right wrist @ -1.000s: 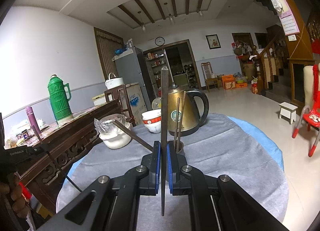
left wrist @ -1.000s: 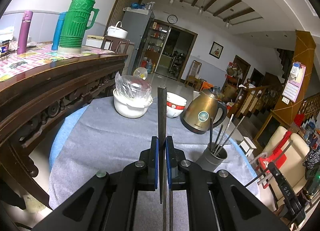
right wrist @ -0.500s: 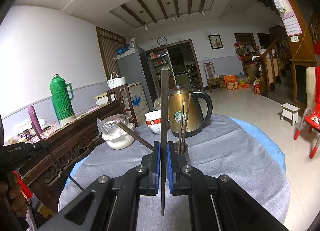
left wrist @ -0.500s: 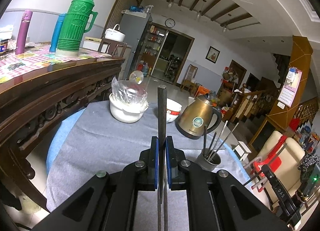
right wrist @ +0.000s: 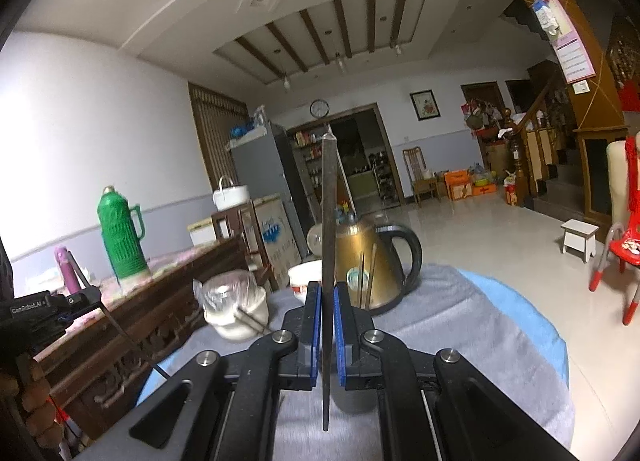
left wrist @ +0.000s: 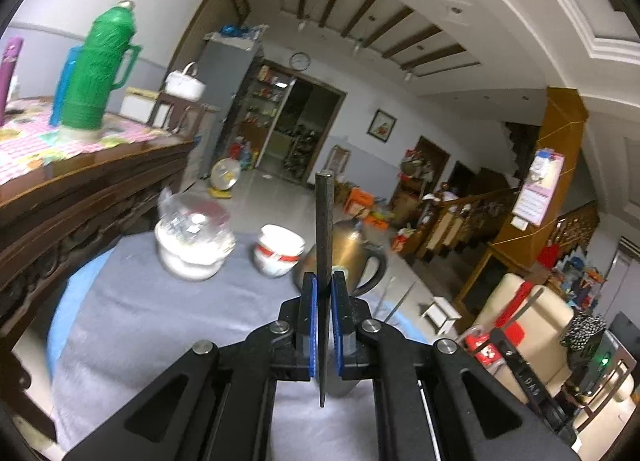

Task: Organize utensils
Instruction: 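Lower both chopsticks into the grey cup and open both tools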

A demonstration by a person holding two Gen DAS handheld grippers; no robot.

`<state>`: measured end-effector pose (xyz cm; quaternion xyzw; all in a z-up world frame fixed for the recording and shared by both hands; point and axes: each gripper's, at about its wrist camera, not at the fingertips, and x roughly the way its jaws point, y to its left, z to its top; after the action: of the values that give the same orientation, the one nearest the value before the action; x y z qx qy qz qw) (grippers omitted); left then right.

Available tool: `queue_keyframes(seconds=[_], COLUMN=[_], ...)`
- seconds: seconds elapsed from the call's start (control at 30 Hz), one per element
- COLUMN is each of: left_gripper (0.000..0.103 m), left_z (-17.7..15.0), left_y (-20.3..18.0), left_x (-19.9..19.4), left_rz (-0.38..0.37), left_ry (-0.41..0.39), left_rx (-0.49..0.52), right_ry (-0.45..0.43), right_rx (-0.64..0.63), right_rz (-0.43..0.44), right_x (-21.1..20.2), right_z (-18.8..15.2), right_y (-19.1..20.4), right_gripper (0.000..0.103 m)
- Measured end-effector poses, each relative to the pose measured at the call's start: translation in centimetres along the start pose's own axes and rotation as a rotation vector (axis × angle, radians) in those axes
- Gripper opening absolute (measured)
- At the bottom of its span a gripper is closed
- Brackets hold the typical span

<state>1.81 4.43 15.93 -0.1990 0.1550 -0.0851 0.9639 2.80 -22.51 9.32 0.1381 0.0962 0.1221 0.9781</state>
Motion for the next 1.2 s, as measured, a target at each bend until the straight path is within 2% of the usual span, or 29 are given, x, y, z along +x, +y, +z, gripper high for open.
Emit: queue_keyframes(seconds=[0.2, 0.43, 0.8, 1.2], left_gripper=[0.007, 0.007, 0.007, 0.007], left_z=[1.9, 2.4, -0.7, -3.6], left_y=[-3.5, -6.5, -7.4, -7.8], left_x=[3.0, 8.2, 16.6, 21.6], left_rz=[-0.066, -0.066, -0.001, 0.039], left_ry=[-0.032, -0.016, 0.123, 0.251], left_rx=[0.033, 0.080, 0.124, 0.150], right_ry=[-0.049, -0.056, 0.049, 0.166], right_rx=[-0.010, -0.039, -0.046, -0.032], right_rz=[0.005, -0.022, -0.046, -0.046], right_x=[1.5, 4.5, 10.7, 14.4], right_z=[2.0, 2.4, 0.6, -1.9], right_y=[0.2, 0.0, -2.2, -3.8], right_gripper=[0.007, 0.007, 0.007, 0.007])
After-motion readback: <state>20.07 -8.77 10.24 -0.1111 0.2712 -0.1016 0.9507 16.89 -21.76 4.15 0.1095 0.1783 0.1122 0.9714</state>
